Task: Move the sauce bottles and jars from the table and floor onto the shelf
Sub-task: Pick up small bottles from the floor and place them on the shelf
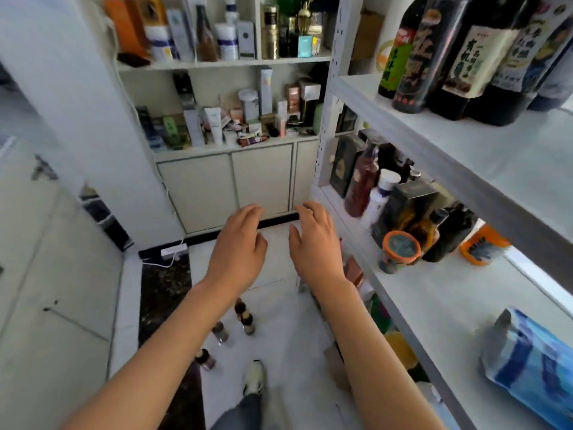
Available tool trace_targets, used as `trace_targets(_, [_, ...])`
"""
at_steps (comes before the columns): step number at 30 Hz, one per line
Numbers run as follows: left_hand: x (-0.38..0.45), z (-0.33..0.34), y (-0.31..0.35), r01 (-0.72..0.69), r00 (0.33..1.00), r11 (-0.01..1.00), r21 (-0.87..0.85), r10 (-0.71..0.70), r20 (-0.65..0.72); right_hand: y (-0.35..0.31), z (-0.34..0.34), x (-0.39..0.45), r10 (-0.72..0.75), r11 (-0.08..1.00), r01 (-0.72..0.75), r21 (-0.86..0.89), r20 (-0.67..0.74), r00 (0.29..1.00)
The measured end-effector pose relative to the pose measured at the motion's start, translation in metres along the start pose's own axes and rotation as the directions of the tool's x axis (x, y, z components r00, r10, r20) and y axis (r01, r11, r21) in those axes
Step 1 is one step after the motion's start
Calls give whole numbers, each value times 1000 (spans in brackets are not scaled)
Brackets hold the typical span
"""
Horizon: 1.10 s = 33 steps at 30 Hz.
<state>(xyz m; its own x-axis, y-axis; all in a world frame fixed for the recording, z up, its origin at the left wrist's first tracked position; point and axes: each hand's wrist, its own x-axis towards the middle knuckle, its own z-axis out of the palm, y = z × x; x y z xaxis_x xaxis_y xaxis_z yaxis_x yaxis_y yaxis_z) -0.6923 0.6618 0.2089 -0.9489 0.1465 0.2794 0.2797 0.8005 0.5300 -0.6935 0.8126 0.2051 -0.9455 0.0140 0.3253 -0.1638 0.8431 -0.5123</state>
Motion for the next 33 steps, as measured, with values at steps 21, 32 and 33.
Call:
trace_targets(21, [-69,-39,-194,439,898,899,-3,-439,-39,-117,189,-14,-178,984,163,72,434,883])
trace_targets(32, [-69,-25,-330,548,834,836,-27,-545,84,-165,297,12,-158,984,173,32,600,784])
trace_targets(33, [-66,-21,-341,546,836,838,-21,-542,91,-164,304,13,-151,986,165,33,606,781])
